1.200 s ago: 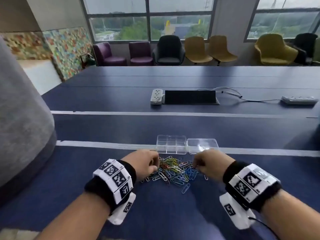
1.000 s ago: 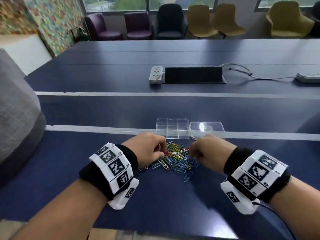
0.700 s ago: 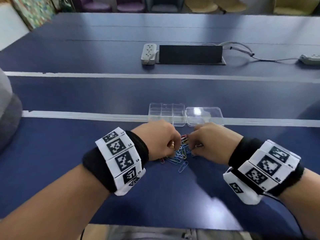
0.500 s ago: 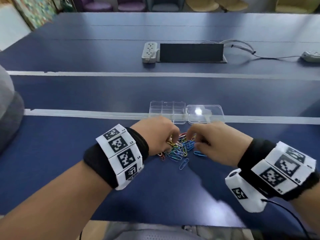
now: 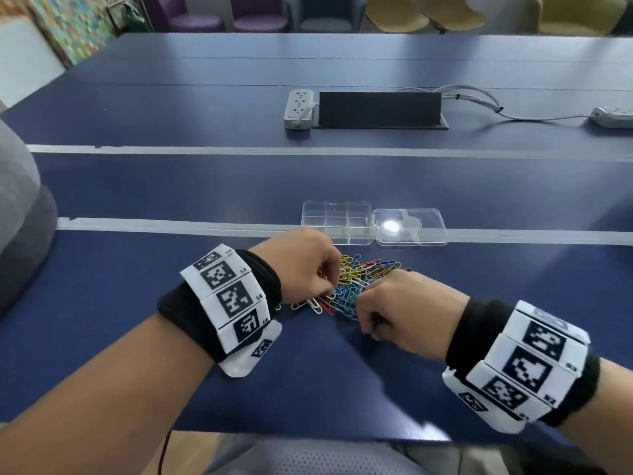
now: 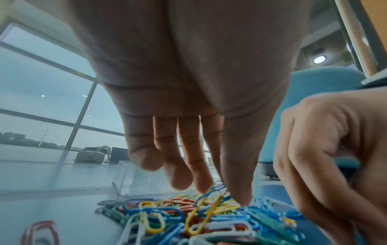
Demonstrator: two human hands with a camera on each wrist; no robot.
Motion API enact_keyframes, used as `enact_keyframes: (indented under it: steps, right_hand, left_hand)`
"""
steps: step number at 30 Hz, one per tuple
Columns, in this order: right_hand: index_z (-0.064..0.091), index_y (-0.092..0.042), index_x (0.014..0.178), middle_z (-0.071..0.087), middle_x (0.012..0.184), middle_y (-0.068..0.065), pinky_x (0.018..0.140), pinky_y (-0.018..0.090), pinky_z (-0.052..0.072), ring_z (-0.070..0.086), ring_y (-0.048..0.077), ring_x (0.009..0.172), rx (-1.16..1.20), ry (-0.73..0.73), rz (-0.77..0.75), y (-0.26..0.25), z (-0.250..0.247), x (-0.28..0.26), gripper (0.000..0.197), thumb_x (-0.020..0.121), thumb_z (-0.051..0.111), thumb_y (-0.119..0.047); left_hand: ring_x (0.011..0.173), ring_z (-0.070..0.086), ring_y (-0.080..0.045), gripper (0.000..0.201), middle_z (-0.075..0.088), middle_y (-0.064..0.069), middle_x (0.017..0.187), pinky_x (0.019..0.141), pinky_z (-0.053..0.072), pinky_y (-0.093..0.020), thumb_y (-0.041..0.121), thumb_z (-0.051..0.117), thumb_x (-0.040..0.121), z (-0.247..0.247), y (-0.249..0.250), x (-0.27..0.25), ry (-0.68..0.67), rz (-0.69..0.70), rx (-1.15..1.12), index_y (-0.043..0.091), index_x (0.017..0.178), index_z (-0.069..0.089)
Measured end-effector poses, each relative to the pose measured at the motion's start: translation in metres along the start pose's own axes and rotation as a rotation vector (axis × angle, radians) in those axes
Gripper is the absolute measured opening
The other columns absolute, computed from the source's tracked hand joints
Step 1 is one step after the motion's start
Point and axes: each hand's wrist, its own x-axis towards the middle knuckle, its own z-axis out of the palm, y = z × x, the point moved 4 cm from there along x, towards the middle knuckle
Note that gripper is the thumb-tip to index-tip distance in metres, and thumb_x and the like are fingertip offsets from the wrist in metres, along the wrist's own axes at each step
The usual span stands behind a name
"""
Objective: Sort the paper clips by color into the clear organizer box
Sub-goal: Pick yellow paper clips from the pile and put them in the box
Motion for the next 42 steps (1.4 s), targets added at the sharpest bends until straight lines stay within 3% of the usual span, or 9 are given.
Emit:
enact_keyframes:
  steps: [6,14,17,20,24,28,34,38,42]
  right_hand:
    - [0.066,-0.029,0.099,0.067,0.080,-0.009,0.078,0.026,0.048,0.051,0.010,0.072,0.122,0.071,0.148,0.016,-0.006,-0.006,0.029,0.082,0.052,-0.011]
    - [0.055,-0.011,0.073,0.053,0.065,0.006,0.043,0.022,0.039,0.046,0.016,0.046,1.073,0.243,0.532,0.049,-0.016,-0.006,0.032,0.085,0.034,0.009]
    - [0.059,-0.014,0.075,0.046,0.057,0.000,0.040,0.017,0.034,0.042,0.012,0.044,0.901,0.243,0.517,0.048,-0.019,-0.002,0.022,0.089,0.044,-0.006]
    - [0.071,-0.021,0.092,0.045,0.059,-0.013,0.050,0.007,0.031,0.044,0.002,0.055,0.275,0.169,0.380,0.040,-0.025,0.002,0.012,0.084,0.062,-0.021]
    - [0.071,-0.023,0.108,0.059,0.084,-0.005,0.068,0.016,0.033,0.051,0.015,0.082,-0.051,0.102,0.299,0.031,-0.023,0.008,0.026,0.082,0.063,-0.023]
    - [0.073,-0.021,0.102,0.071,0.098,-0.001,0.069,0.015,0.032,0.049,0.011,0.079,-0.048,0.131,0.256,0.029,-0.023,0.013,0.023,0.084,0.059,-0.022]
    - [0.073,-0.011,0.090,0.068,0.079,0.003,0.062,0.023,0.040,0.054,0.017,0.071,0.127,0.203,0.311,0.037,-0.023,0.011,0.024,0.085,0.052,-0.020]
    - [0.072,-0.016,0.089,0.057,0.062,-0.005,0.050,0.011,0.038,0.051,0.011,0.055,0.383,0.155,0.375,0.050,-0.021,0.004,0.020,0.087,0.052,-0.015]
    - [0.070,-0.023,0.092,0.061,0.064,0.004,0.065,0.026,0.049,0.055,0.018,0.060,0.499,0.085,0.396,0.055,-0.014,0.002,0.030,0.087,0.045,-0.008]
  left_hand:
    - [0.065,0.057,-0.001,0.012,0.063,0.012,0.070,0.063,0.045,-0.016,0.018,0.067,0.083,-0.001,-0.001,-0.002,-0.005,-0.027,-0.170,0.026,0.077,0.061]
    - [0.059,0.048,-0.006,0.024,0.052,0.011,0.065,0.055,0.038,-0.012,0.006,0.042,0.089,0.000,-0.001,-0.009,0.009,-0.115,-0.197,0.022,0.091,0.061]
    - [0.065,0.047,-0.008,0.025,0.051,0.011,0.068,0.059,0.037,-0.019,0.008,0.038,0.089,-0.001,0.004,-0.008,-0.012,-0.136,-0.147,0.020,0.084,0.059]
    - [0.081,0.053,-0.012,0.016,0.054,0.007,0.081,0.071,0.039,-0.023,0.028,0.052,0.089,-0.001,0.005,-0.002,-0.007,-0.106,-0.023,0.019,0.092,0.065]
    - [0.087,0.048,-0.011,0.021,0.043,0.013,0.075,0.077,0.042,-0.023,0.037,0.070,0.079,0.004,0.003,0.002,-0.033,-0.057,0.082,0.024,0.096,0.072]
    - [0.086,0.053,-0.013,0.014,0.040,0.017,0.072,0.070,0.042,-0.023,0.030,0.073,0.078,0.004,0.000,0.006,-0.016,-0.063,0.078,0.024,0.091,0.074]
    - [0.084,0.058,-0.014,0.006,0.049,0.016,0.070,0.072,0.050,-0.026,0.024,0.067,0.080,0.006,-0.003,0.009,-0.027,-0.030,0.037,0.023,0.077,0.072]
    - [0.084,0.056,-0.014,0.013,0.059,0.005,0.083,0.072,0.045,-0.024,0.031,0.067,0.081,0.008,0.001,0.010,-0.028,-0.014,0.073,0.020,0.085,0.072]
    - [0.081,0.051,-0.013,0.014,0.060,0.001,0.087,0.071,0.041,-0.022,0.031,0.062,0.084,0.011,0.004,0.013,-0.034,-0.011,0.130,0.019,0.081,0.068]
